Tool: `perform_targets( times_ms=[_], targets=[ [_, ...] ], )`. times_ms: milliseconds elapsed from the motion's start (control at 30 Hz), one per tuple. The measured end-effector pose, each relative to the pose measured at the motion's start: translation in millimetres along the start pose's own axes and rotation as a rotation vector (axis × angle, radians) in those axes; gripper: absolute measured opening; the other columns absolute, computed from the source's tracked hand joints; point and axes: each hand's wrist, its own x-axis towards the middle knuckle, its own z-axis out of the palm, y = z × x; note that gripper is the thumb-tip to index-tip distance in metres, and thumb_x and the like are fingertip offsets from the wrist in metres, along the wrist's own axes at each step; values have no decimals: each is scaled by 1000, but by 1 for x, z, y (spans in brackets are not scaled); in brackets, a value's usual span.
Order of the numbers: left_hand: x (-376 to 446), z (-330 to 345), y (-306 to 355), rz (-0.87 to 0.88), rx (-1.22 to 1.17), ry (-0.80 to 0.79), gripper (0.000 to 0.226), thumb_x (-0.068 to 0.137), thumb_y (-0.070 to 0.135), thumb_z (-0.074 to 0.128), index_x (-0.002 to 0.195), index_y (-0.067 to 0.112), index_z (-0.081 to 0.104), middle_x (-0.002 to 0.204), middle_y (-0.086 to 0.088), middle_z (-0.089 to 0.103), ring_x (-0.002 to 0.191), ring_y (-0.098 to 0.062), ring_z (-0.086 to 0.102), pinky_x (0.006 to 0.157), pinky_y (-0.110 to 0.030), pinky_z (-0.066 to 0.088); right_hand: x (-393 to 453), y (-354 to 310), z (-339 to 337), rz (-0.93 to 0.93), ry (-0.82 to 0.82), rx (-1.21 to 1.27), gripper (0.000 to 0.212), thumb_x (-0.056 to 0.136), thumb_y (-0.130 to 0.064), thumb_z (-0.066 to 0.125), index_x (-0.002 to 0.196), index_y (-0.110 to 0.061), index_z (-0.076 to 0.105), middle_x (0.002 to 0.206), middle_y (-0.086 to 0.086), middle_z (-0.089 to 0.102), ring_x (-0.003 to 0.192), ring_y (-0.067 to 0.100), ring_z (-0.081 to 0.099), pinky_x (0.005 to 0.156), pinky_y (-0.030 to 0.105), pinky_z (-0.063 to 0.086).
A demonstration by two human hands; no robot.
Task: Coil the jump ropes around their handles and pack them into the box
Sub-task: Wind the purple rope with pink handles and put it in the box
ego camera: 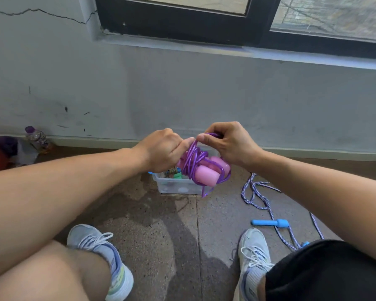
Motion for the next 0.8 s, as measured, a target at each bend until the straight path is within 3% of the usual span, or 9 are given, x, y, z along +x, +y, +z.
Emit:
perform_targets(
  times_ms=[133, 200, 267, 333, 400, 500, 600, 700, 800],
  targets=[
    [1, -5, 14, 60, -94, 109, 65, 97, 64, 25, 56, 15, 34, 42, 4, 25, 48, -17, 24, 48, -26, 25, 1, 8, -3, 121, -130, 171, 23, 90, -29, 72, 72, -14, 69, 60, -6, 53, 54, 3, 41, 49, 17, 36],
    [2, -1, 19, -49, -251, 172, 83, 86, 81, 30, 48, 8, 34, 44, 2, 26, 50, -12, 22, 49, -31, 26, -4, 19, -3, 99, -236, 295, 15, 84, -6, 75, 74, -4, 63, 63, -3, 55, 55, 3, 48, 51, 20, 41],
    [6, 2, 20, -203, -389, 256, 90, 80, 85, 36, 44, 2, 39, 41, -5, 33, 46, -15, 28, 52, -35, 31, -6, 26, 2, 121, -275, 342, 22, 81, 11, 63, 71, -6, 56, 58, -5, 49, 50, 3, 42, 50, 26, 36],
    [11, 0, 15, -365, -378, 356, 84, 81, 78, 32, 45, 3, 49, 36, -4, 43, 41, -19, 40, 56, -35, 42, -4, 25, 12, 302, -339, 380, 23, 90, 1, 64, 73, -13, 58, 52, -7, 44, 45, 5, 35, 47, 24, 30],
    [15, -1, -1, -526, -328, 442, 83, 78, 76, 24, 52, 6, 60, 41, -9, 55, 51, -26, 60, 67, -38, 52, -7, 24, 20, 396, -504, 370, 22, 93, -22, 68, 74, -16, 58, 56, -5, 47, 47, 8, 35, 46, 19, 30],
    [13, -4, -31, -834, -289, 517, 96, 72, 84, 20, 67, 4, 72, 67, -24, 68, 73, -37, 69, 76, -41, 56, -18, 24, 31, 425, -689, 288, 23, 92, -21, 69, 74, -15, 56, 57, -4, 51, 48, 8, 42, 48, 16, 35],
    [3, -3, -49, -954, -74, 413, 91, 85, 81, 26, 67, 2, 66, 77, -25, 66, 78, -38, 62, 67, -36, 44, -23, 12, 38, 458, -795, 206, 13, 93, -19, 69, 93, -10, 60, 56, -2, 53, 47, 10, 46, 49, 18, 40],
    [-7, 2, -54, -963, 128, 230, 82, 89, 78, 31, 67, 5, 63, 78, -19, 61, 75, -35, 55, 65, -34, 39, -23, -5, 41, 423, -850, 81, 23, 95, -29, 66, 104, -10, 59, 59, 3, 60, 49, 17, 53, 52, 26, 44],
    [-17, 5, -59, -781, 313, 72, 83, 85, 81, 30, 66, 11, 69, 70, -13, 64, 69, -33, 59, 59, -32, 39, -19, -21, 33, 311, -776, -86, 21, 99, -31, 59, 103, -12, 65, 55, 2, 60, 42, 17, 53, 43, 21, 42]
  ],
)
